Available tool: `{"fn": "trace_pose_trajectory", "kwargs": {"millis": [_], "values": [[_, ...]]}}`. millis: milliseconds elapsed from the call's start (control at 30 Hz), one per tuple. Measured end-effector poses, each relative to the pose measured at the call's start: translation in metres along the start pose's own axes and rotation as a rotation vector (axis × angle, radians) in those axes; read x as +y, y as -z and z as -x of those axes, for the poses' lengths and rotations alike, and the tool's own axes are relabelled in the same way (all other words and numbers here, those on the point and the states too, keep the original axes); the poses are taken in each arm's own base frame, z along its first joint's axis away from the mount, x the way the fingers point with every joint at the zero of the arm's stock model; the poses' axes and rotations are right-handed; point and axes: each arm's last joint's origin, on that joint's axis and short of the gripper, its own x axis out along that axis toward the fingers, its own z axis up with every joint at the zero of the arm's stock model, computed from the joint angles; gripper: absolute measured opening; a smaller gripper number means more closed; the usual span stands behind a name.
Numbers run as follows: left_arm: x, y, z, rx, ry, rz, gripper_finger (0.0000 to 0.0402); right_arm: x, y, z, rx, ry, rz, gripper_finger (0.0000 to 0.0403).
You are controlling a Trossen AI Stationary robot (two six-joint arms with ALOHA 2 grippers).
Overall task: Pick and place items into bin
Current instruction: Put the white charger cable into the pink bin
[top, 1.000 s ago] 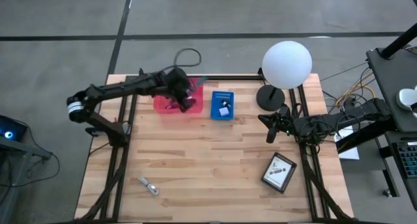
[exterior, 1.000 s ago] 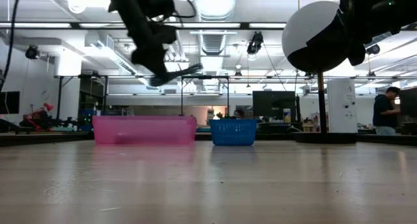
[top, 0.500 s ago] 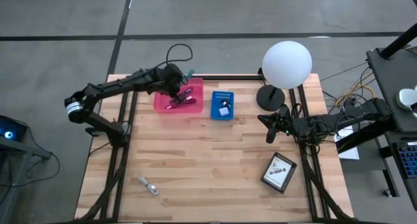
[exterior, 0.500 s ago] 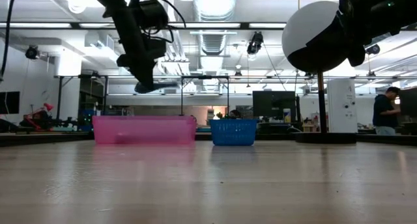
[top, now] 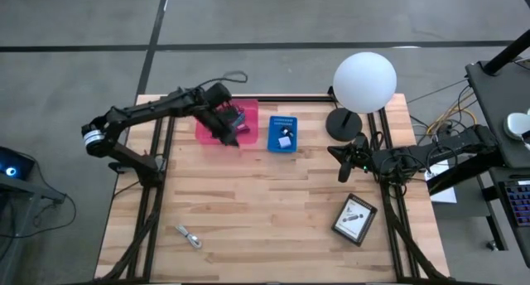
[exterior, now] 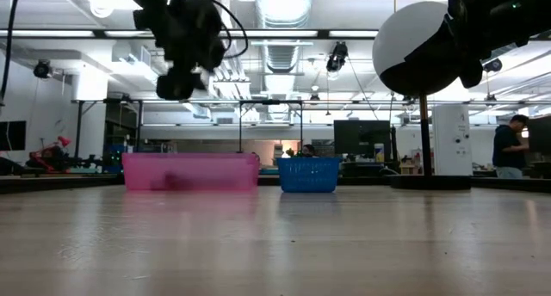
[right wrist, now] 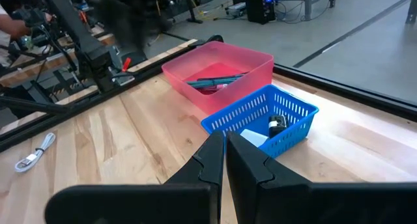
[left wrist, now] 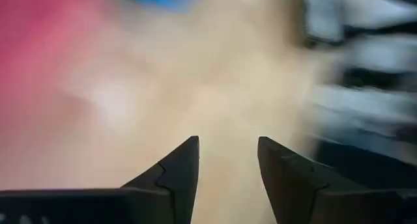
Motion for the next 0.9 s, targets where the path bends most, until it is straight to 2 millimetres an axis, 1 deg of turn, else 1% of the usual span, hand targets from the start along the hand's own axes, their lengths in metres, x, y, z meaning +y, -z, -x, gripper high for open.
{"fn": "trace_pose_trajectory", "kwargs": {"millis": [33,100,200,267,367,433,533,633,700,800,900], "values": [[-0.008,0.004,-0.003,0.054,0.103,0.049,0.0141,0.0,0.0,0.0,0.0,0.0,0.0,0.0009],[-0.025,0.014,-0.007,0.156,0.231,0.099,0.0141,0.0,0.0,0.0,0.002,0.001,0.002,0.0009],[-0.052,0.032,-0.011,0.254,0.318,0.044,0.0141,0.0,0.001,-0.001,0.006,0.003,0.009,0.0009],[-0.07,0.045,-0.012,0.287,0.336,-0.03,0.0141,0.001,0.002,-0.002,0.009,0.005,0.013,0.0009],[-0.094,0.068,-0.011,0.305,0.317,-0.153,0.0141,0.001,0.003,-0.003,0.018,0.01,0.02,0.0009],[-0.11,0.084,-0.01,0.285,0.286,-0.289,0.0141,0.001,0.005,-0.004,0.026,0.014,0.028,0.0009],[-0.131,0.11,-0.006,0.214,0.193,-0.465,0.0141,0.002,0.007,-0.006,0.038,0.021,0.04,0.0009],[-0.144,0.134,-0.005,0.148,0.105,-0.575,0.0141,0.003,0.009,-0.008,0.049,0.028,0.05,0.0009],[-0.15,0.15,-0.009,0.157,0.081,-0.639,0.0141,0.003,0.01,-0.009,0.057,0.032,0.058,0.0009],[-0.154,0.17,-0.023,0.236,0.082,-0.717,0.0141,0.004,0.013,-0.011,0.069,0.04,0.07,0.0009],[-0.156,0.184,-0.041,0.33,0.08,-0.772,0.0141,0.004,0.016,-0.014,0.082,0.048,0.083,0.0009]]}}
